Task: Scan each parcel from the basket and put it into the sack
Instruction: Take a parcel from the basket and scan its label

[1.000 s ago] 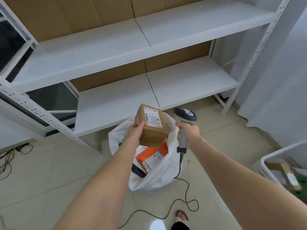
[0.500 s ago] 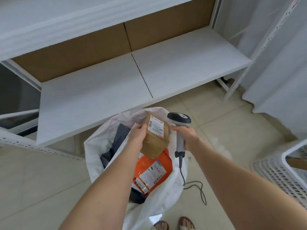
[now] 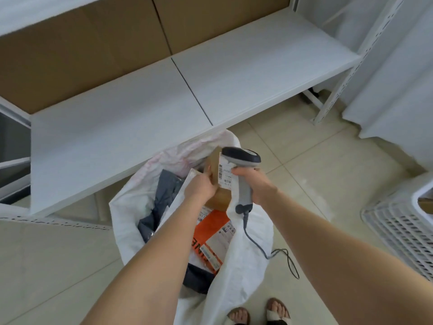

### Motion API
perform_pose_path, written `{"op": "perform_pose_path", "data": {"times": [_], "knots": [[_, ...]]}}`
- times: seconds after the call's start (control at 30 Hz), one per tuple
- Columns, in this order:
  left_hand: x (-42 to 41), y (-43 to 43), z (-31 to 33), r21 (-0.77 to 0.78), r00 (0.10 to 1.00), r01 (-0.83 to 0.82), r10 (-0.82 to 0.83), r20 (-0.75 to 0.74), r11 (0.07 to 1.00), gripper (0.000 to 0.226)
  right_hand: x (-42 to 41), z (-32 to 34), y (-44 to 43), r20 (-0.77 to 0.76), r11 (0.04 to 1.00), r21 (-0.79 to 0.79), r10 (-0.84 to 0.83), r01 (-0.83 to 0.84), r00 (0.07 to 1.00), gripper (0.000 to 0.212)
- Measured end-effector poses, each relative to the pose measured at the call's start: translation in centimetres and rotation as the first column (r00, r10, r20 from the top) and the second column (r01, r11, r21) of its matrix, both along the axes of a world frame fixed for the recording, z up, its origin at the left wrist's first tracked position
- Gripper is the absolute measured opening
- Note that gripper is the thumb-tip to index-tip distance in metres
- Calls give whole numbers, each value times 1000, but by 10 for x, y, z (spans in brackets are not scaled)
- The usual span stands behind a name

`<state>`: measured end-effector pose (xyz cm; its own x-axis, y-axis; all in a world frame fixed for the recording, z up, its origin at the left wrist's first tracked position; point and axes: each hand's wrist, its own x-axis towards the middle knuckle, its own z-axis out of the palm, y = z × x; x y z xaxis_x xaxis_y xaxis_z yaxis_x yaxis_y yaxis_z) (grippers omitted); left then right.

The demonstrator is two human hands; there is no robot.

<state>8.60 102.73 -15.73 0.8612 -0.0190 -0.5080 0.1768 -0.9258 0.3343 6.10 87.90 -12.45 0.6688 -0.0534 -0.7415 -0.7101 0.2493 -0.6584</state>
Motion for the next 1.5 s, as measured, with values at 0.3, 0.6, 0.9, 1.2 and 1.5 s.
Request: {"op": "perform_pose_path", "data": {"times": [0.3, 0.6, 0.9, 1.2, 1.5], "knots": [[-11, -40, -71, -158, 996, -88, 88, -6, 983, 54, -4, -25, -12, 33, 989, 144, -37, 32, 999, 21], [-20, -36, -16, -41, 939, 116, -123, -322, 992, 32, -16, -6, -8, 2, 990, -138, 32, -32, 999, 36], [-24, -21, 86, 131, 982, 123, -101, -161, 984, 26, -47, 74, -20, -6, 980, -201, 0, -1, 1000, 31], [-20, -65, 203, 125, 979, 201, -204, 12, 972, 25, -94, 179, -49, 76, 982, -156, -100, 111, 992, 10], [-74, -215, 289, 142, 890, 419, -436, 130, 897, 39, -188, 262, -166, 186, 913, -83, -379, 399, 906, 19]]}}
